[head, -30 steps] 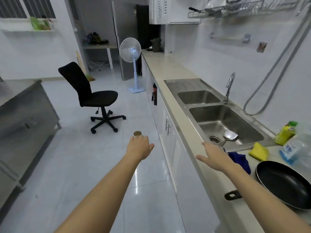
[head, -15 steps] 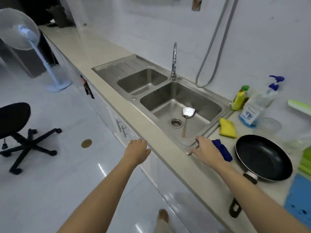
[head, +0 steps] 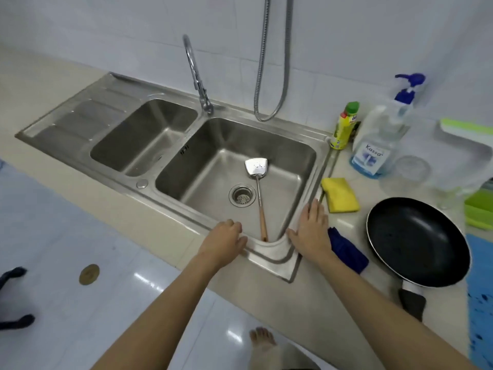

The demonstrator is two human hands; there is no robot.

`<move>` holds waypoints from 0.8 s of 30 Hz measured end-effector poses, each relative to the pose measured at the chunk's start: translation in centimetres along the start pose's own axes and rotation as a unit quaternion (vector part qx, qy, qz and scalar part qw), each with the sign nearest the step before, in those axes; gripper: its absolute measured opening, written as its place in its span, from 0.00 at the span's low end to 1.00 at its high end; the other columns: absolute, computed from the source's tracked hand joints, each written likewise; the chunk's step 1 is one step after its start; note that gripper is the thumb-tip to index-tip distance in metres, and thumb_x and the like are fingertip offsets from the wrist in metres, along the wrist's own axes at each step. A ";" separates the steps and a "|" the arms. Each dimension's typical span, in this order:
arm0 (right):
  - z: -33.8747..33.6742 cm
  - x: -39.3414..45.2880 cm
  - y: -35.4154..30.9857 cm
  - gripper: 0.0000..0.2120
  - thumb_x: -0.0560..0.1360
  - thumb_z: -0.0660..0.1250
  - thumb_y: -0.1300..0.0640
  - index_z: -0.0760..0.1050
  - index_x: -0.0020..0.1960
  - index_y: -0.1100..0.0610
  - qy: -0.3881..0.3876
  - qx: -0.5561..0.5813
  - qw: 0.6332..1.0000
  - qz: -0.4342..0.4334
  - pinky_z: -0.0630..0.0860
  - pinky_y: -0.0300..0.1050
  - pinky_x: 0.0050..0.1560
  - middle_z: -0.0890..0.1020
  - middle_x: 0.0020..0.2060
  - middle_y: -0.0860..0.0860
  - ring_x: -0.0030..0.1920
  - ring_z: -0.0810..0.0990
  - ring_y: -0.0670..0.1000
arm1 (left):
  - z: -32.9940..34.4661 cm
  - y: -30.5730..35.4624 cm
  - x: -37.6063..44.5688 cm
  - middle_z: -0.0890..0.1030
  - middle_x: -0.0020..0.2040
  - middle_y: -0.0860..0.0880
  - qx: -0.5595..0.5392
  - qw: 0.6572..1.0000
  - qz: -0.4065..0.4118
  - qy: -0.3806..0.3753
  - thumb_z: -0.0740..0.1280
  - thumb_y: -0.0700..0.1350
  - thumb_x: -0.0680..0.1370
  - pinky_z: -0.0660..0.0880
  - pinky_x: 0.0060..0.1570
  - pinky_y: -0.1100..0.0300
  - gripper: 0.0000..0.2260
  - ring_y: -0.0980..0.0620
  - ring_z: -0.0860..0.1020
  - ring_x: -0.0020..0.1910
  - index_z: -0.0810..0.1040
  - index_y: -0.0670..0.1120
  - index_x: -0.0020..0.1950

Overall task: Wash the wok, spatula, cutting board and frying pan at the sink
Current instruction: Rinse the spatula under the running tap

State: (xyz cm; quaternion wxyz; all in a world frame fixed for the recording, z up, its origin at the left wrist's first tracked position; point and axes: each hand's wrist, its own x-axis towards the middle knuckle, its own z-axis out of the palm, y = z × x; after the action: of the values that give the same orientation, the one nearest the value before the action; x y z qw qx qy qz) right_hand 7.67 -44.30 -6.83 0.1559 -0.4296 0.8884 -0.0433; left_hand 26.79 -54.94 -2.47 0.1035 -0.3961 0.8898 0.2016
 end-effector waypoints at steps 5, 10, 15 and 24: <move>2.1 0.5 -1.1 0.39 0.77 0.54 0.42 0.44 0.77 0.66 0.030 -0.049 0.998 0.032 0.44 0.61 0.75 0.41 0.75 0.66 0.75 0.41 0.66 | 0.4 -2.6 4.1 0.76 0.58 0.40 0.000 0.999 0.010 -0.041 0.60 0.46 0.80 0.69 0.59 0.51 0.13 0.40 0.73 0.59 0.75 0.39 0.59; 2.9 1.3 -2.2 0.41 0.74 0.60 0.44 0.49 0.77 0.64 0.027 -0.063 0.994 0.085 0.43 0.62 0.75 0.42 0.76 0.65 0.75 0.41 0.65 | 1.1 -4.0 7.8 0.75 0.61 0.41 0.014 0.993 0.059 -0.102 0.59 0.48 0.81 0.69 0.62 0.51 0.15 0.42 0.72 0.62 0.74 0.41 0.63; 3.3 2.2 -4.3 0.43 0.70 0.67 0.47 0.52 0.77 0.62 0.032 -0.041 0.984 0.171 0.44 0.63 0.74 0.43 0.76 0.62 0.76 0.42 0.64 | 2.0 -5.5 10.9 0.75 0.62 0.42 0.005 0.979 0.113 -0.171 0.59 0.49 0.81 0.69 0.60 0.53 0.15 0.43 0.72 0.62 0.73 0.41 0.64; 3.6 3.0 -5.2 0.38 0.72 0.66 0.52 0.54 0.76 0.60 0.050 -0.084 0.973 0.208 0.50 0.64 0.74 0.44 0.77 0.61 0.76 0.45 0.64 | 4.6 -6.4 15.8 0.81 0.53 0.41 -0.094 0.962 0.096 -0.239 0.63 0.47 0.80 0.73 0.52 0.53 0.13 0.43 0.77 0.53 0.77 0.38 0.55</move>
State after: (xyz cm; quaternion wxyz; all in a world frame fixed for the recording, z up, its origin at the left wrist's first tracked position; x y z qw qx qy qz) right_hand 10.97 -49.72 -9.84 0.0806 -0.2440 0.9654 0.0436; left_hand 21.13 -67.28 -13.79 0.2558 -0.2566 0.8500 0.3824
